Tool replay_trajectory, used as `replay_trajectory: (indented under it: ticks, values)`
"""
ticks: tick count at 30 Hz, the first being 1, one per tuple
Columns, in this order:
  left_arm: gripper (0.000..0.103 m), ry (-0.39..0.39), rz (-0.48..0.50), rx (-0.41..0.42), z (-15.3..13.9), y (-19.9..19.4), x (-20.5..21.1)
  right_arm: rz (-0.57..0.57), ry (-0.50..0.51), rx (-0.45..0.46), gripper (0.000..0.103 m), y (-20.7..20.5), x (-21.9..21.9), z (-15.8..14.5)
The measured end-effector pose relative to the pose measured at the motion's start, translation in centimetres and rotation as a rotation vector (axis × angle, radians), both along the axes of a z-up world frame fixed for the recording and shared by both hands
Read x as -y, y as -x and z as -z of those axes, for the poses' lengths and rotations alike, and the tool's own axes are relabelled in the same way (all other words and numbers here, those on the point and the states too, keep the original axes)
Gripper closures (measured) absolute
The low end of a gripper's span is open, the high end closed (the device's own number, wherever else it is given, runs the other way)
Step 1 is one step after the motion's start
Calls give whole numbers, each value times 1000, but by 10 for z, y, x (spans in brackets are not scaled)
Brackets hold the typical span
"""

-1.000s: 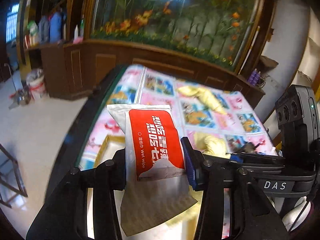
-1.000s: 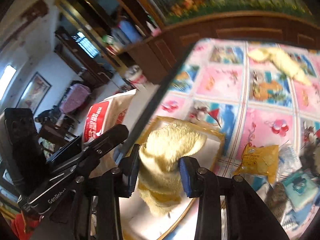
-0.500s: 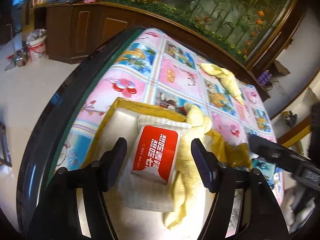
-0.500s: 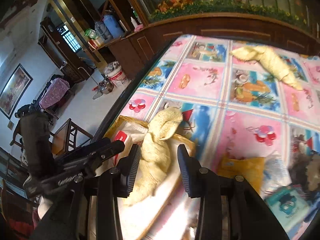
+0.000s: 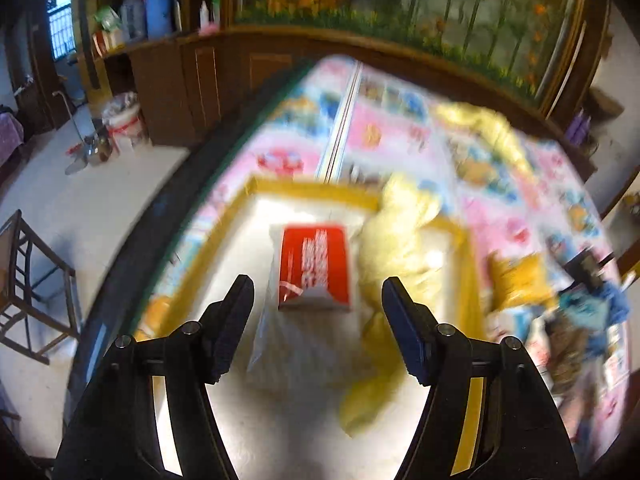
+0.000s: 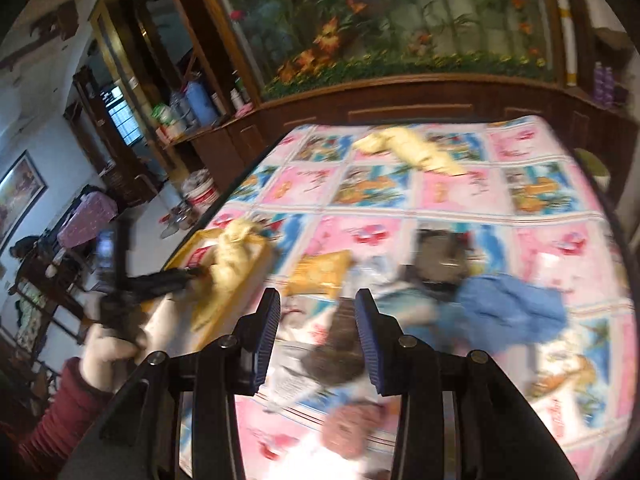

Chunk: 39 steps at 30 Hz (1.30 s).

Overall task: Organize soft objects
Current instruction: 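Grasp the pink fuzzy ball with the right tool while the left tool grasps the brown knit scrubber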

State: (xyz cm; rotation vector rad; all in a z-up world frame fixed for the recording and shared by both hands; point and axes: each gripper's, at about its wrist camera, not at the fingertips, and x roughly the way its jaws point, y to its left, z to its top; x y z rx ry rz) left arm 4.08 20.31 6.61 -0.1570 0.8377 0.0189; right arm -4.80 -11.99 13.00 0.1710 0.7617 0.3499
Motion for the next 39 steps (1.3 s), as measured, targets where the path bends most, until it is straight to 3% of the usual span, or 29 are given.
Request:
replay_trajectory:
  ticks: [2, 5, 8, 11, 14, 17, 20, 24, 25, 26, 29, 33, 34, 35, 36, 39]
  values:
    - [35, 15, 67, 82, -31, 24, 15, 58, 7, 20, 50, 14, 27, 1]
    - [27, 8, 237, 115, -51, 50, 56, 125, 18, 16, 48, 26, 61, 14]
    - [27, 4, 385, 63, -37, 58, 106, 150, -31, -54, 48, 27, 82, 37]
    - [27, 20, 438, 4, -16, 54, 143, 137, -106, -114, 48, 27, 89, 58]
    - [27, 50, 464, -35, -3, 51, 169, 84, -131, -142, 48, 32, 83, 70]
    - [27, 66, 457, -57, 0, 40, 184, -54, -108, -190, 48, 37, 56, 87]
    - [27, 159, 432, -103, 4, 25, 181, -144, -60, -211, 49, 31, 17, 103]
    - [27, 219, 407, -138, 11, 14, 178, -171, 14, -238, 50, 11, -16, 123]
    - [27, 211, 406, -141, 12, 13, 179, -164, 20, -211, 58, 10, -18, 121]
    - [27, 198, 410, -145, 15, 11, 182, -163, 21, -226, 61, 7, -18, 122]
    - [27, 153, 433, -151, 24, 9, 194, -132, 18, -224, 61, 6, -10, 121]
    - [27, 35, 462, -144, 37, 8, 217, -102, 14, -226, 61, 16, 6, 121]
    - [29, 0, 476, -137, 41, 9, 223, -96, 15, -225, 61, 19, 9, 120]
    - [51, -18, 489, -128, 44, 10, 226, -91, 18, -225, 61, 21, 12, 120]
    - [58, -16, 505, -121, 45, 11, 228, -87, 19, -224, 61, 24, 15, 120]
    - [58, 45, 500, -103, 37, 16, 220, -82, 22, -216, 61, 29, 18, 117]
